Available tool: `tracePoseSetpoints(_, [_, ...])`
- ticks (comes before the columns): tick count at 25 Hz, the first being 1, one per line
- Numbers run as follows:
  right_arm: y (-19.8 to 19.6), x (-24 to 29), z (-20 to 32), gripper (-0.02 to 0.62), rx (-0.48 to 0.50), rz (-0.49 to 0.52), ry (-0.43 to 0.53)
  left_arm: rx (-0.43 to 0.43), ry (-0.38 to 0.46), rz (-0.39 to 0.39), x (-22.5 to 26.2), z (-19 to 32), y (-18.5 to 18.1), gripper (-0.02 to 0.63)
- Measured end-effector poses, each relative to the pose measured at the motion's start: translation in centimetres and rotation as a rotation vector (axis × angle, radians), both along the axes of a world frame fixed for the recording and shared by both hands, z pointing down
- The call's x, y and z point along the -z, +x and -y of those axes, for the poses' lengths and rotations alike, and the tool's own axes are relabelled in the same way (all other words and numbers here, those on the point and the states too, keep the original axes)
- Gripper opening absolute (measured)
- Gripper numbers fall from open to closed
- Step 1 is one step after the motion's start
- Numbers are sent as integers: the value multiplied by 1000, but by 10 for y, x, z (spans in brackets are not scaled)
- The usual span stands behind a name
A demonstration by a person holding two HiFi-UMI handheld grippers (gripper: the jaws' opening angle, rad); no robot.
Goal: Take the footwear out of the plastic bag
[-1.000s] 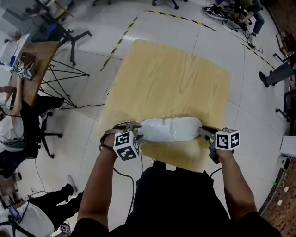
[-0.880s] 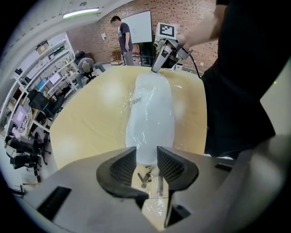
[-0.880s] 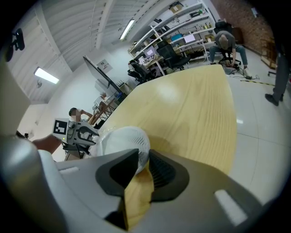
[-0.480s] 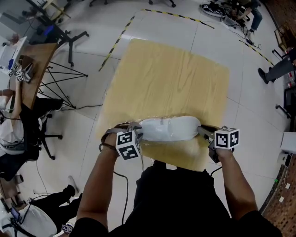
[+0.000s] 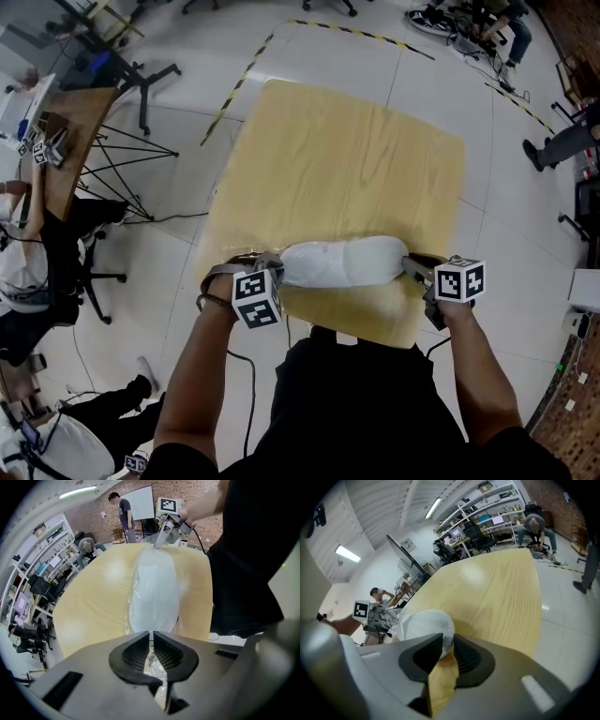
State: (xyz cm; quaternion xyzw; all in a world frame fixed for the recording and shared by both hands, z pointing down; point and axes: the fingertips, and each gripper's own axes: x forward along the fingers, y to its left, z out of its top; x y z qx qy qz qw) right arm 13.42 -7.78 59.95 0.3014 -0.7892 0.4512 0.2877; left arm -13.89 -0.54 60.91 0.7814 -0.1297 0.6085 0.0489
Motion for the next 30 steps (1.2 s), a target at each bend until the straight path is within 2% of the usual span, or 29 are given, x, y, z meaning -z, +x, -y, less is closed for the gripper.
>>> tracePoseSetpoints(6, [5,1,3,77,22,-36,17,-7,9,33,-4,-6,-10,26])
tracePoseSetpoints(16, [13,1,-2,77,38,-44,10,23,20,94,-5,-6,-37,21])
tracePoseSetpoints(23, [10,0,0,77,39,-48,14,74,39,168,-8,-3,-67,17])
tracePoseSetpoints(30, [9,1,1,75,34,-45,15,114,56,180,-8,-5,-80,14])
